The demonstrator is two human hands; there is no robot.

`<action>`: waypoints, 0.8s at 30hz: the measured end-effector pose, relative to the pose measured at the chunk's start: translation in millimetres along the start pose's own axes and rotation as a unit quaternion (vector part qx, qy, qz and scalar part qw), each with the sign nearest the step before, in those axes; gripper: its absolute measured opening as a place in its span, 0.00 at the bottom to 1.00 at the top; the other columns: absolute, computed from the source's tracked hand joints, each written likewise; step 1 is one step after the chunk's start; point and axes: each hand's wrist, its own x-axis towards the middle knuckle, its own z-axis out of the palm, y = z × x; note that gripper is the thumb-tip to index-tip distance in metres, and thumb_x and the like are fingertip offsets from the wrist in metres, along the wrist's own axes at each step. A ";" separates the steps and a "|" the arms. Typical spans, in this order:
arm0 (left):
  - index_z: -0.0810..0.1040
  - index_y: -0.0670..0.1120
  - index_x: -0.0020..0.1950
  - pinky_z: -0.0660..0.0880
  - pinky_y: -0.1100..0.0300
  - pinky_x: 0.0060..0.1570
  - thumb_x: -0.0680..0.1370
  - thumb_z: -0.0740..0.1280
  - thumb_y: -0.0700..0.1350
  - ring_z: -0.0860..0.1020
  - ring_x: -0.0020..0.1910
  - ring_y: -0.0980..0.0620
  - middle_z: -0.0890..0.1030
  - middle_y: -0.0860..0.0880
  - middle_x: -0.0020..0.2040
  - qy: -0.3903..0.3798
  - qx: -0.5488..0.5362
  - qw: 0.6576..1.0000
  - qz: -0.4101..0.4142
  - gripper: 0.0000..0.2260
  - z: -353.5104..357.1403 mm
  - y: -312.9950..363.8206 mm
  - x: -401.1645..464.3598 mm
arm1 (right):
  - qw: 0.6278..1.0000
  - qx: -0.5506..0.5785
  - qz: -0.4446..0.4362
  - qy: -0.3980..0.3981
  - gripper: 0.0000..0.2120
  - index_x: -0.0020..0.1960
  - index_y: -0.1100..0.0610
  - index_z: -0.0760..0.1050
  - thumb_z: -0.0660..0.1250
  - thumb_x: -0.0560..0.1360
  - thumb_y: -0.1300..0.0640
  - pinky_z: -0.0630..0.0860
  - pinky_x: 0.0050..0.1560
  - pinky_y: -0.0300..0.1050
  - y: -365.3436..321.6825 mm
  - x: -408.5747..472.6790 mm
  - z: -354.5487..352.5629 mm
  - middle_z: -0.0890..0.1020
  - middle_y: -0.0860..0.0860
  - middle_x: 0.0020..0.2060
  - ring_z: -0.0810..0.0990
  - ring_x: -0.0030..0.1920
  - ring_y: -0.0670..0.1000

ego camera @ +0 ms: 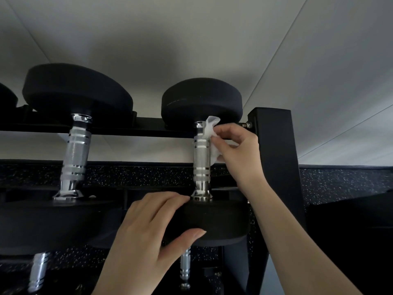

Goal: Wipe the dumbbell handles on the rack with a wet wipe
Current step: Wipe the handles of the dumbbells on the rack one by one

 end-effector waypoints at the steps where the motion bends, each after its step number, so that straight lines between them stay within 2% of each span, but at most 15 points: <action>1: 0.77 0.50 0.60 0.64 0.68 0.59 0.79 0.56 0.65 0.71 0.55 0.63 0.73 0.60 0.57 0.001 0.001 1.000 0.001 0.23 -0.3 -0.2 0.4 | 1.000 0.008 0.007 -0.014 0.05 0.46 0.51 0.80 0.69 0.74 0.61 0.80 0.50 0.52 0.8 -2.2 -1.2 0.82 0.45 0.42 0.82 0.48 0.49; 2: 0.77 0.50 0.59 0.64 0.68 0.59 0.79 0.56 0.65 0.71 0.55 0.64 0.73 0.60 0.57 0.002 0.002 1.000 0.002 0.23 -0.4 -0.1 0.7 | 0.999 0.024 0.018 -0.028 0.05 0.48 0.52 0.80 0.69 0.74 0.59 0.80 0.50 0.54 0.5 -4.5 -2.5 0.83 0.46 0.44 0.82 0.49 0.50; 4: 0.78 0.49 0.59 0.64 0.69 0.59 0.79 0.55 0.65 0.70 0.55 0.64 0.73 0.59 0.57 0.003 0.003 1.000 0.005 0.24 -0.7 -0.2 1.4 | 0.993 0.086 0.066 -0.043 0.06 0.50 0.55 0.81 0.68 0.75 0.56 0.81 0.49 0.53 -2.8 -7.9 -4.4 0.83 0.51 0.46 0.82 0.50 0.52; 7: 0.78 0.49 0.58 0.63 0.70 0.59 0.79 0.55 0.65 0.70 0.55 0.64 0.73 0.59 0.57 0.004 0.005 1.000 0.009 0.24 -0.1 -0.3 1.8 | 0.980 0.154 0.123 -0.017 0.09 0.48 0.60 0.81 0.67 0.75 0.55 0.82 0.45 0.49 -7.0 -5.9 -2.6 0.84 0.57 0.44 0.83 0.47 0.56; 11: 0.75 0.51 0.59 0.62 0.71 0.59 0.79 0.55 0.65 0.69 0.55 0.65 0.72 0.60 0.57 0.005 0.004 1.000 0.012 0.22 -0.1 -1.3 2.9 | 0.980 0.126 0.149 0.030 0.07 0.42 0.59 0.80 0.73 0.70 0.55 0.81 0.47 0.56 -9.3 4.1 8.3 0.83 0.57 0.42 0.83 0.46 0.58; 14: 0.74 0.52 0.60 0.63 0.70 0.59 0.79 0.55 0.65 0.70 0.55 0.65 0.72 0.60 0.57 0.006 0.003 1.000 0.017 0.21 0.6 -2.1 3.1 | 0.978 0.106 0.176 0.042 0.10 0.43 0.57 0.80 0.76 0.67 0.53 0.81 0.49 0.55 -9.1 9.9 12.8 0.84 0.53 0.41 0.83 0.45 0.54; 20: 0.75 0.51 0.60 0.64 0.68 0.59 0.80 0.55 0.65 0.71 0.55 0.62 0.73 0.59 0.57 0.009 0.001 1.000 0.018 0.22 2.1 -3.2 2.7 | 0.966 0.112 0.230 -0.044 0.12 0.50 0.61 0.80 0.72 0.71 0.54 0.82 0.48 0.49 -11.4 9.8 9.1 0.85 0.55 0.44 0.84 0.45 0.52; 24: 0.76 0.50 0.59 0.63 0.68 0.59 0.80 0.55 0.65 0.71 0.55 0.62 0.73 0.59 0.57 0.011 0.001 1.000 0.016 0.22 2.6 -3.5 1.9 | 0.961 0.121 0.226 -0.104 0.13 0.54 0.63 0.79 0.70 0.73 0.57 0.80 0.51 0.49 -9.0 5.9 0.3 0.85 0.55 0.47 0.84 0.48 0.52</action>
